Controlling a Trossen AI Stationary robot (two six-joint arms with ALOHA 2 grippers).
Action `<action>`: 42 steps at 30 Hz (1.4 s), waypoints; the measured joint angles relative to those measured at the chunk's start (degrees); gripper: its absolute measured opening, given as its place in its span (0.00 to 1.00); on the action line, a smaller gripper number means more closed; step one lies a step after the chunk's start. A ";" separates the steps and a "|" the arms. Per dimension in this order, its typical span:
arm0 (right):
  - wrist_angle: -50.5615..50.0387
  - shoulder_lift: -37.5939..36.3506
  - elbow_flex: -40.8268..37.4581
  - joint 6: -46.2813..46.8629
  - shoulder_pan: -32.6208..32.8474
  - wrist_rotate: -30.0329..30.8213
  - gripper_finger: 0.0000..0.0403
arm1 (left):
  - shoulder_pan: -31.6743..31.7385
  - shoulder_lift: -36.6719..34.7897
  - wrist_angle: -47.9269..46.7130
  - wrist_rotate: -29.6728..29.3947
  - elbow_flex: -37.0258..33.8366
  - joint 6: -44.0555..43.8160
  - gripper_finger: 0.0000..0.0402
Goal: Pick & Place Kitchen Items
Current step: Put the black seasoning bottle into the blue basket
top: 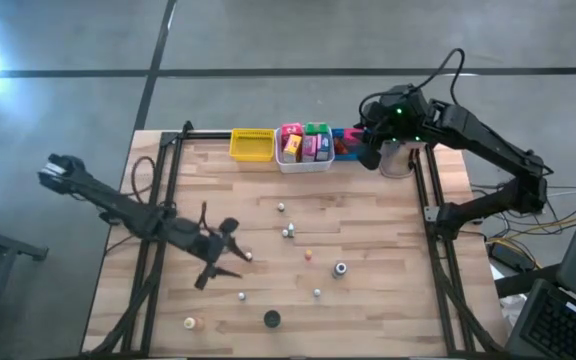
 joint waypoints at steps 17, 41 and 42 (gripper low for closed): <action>-0.13 2.19 0.00 2.10 0.09 -0.02 0.23 | -6.19 15.12 21.00 3.18 0.00 -2.69 0.53; -0.57 2.18 0.00 5.33 0.18 -0.22 0.38 | -7.81 33.75 27.40 4.80 2.92 -1.25 0.61; -0.57 2.18 0.00 5.33 0.18 -0.22 0.38 | -7.81 34.38 28.34 5.34 2.94 -0.98 0.61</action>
